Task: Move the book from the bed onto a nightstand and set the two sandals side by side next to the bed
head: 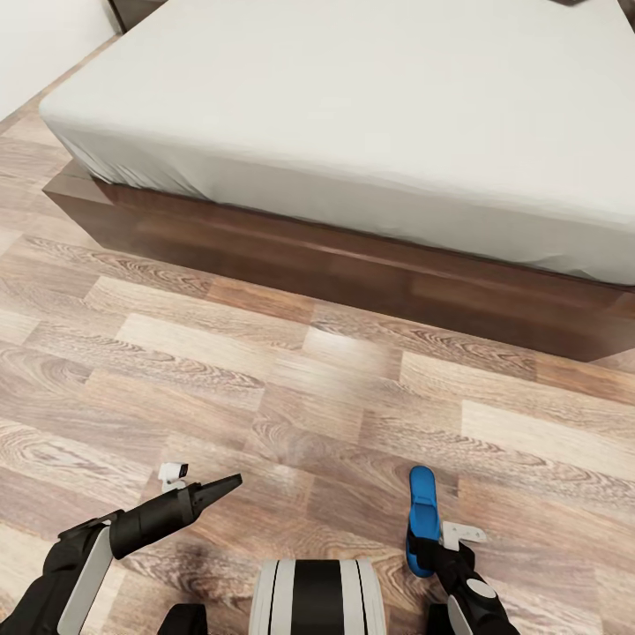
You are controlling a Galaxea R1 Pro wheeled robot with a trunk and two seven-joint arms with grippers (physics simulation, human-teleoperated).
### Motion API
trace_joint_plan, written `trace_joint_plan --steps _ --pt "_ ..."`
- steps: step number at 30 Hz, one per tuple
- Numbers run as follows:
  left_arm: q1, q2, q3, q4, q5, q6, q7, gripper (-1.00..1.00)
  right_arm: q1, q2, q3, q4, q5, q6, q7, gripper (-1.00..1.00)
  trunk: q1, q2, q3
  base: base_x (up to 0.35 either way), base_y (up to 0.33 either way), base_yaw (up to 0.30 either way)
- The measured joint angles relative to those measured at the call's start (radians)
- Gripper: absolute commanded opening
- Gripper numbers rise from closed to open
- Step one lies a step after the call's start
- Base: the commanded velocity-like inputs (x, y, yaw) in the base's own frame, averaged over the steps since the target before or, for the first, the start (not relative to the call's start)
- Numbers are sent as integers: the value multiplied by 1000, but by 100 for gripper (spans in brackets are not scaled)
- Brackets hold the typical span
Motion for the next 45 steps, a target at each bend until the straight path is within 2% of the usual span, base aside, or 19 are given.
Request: trace_joint_plan --steps 45 --pt "0 0 1 12 1 0 1 100 0 3 0 2 -4 -7 0 100 0 0 0 33 0 0"
